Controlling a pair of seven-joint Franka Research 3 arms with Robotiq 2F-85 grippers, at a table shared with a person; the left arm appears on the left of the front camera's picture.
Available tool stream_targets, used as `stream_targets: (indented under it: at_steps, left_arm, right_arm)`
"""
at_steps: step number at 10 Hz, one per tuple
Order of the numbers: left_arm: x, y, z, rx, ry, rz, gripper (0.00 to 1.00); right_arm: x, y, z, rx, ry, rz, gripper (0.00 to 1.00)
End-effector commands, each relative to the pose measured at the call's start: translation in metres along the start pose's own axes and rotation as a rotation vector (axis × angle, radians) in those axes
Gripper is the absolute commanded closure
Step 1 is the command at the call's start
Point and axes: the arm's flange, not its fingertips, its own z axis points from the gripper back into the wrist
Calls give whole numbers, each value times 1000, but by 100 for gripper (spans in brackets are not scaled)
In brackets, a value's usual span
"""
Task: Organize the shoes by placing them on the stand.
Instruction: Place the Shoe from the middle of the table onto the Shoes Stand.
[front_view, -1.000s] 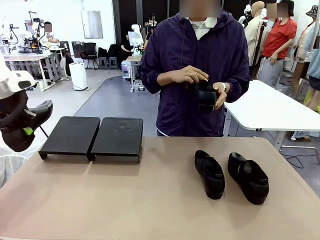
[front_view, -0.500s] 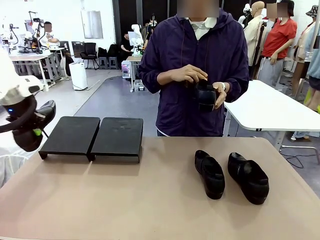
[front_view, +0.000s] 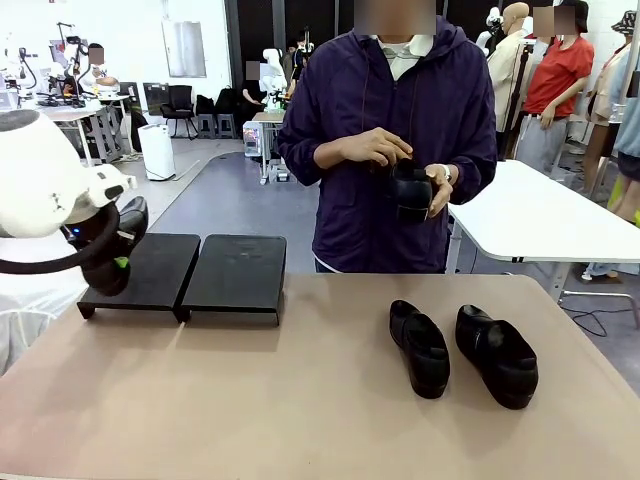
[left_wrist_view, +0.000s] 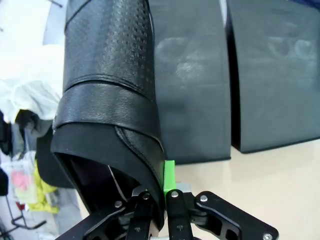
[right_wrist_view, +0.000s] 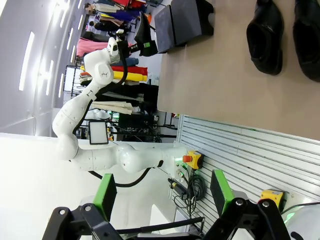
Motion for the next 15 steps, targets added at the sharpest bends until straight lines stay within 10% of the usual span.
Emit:
stream_targets:
  at_steps: [1,11,13,15]
  left_arm:
    - [9,7,-12,-1,-58,-53,100]
    - [13,6,-47,126,-30,-92,100]
    - [13,6,-48,135,-22,-86,0]
    - [13,7,-45,158,-41,-83,0]
  right_arm:
    - [3,4,1,25,-6,26,0]
    - [3,4,1,25,-6,26,0]
    - [3,4,1,25,-6,26,0]
    - [3,4,1,25,-6,26,0]
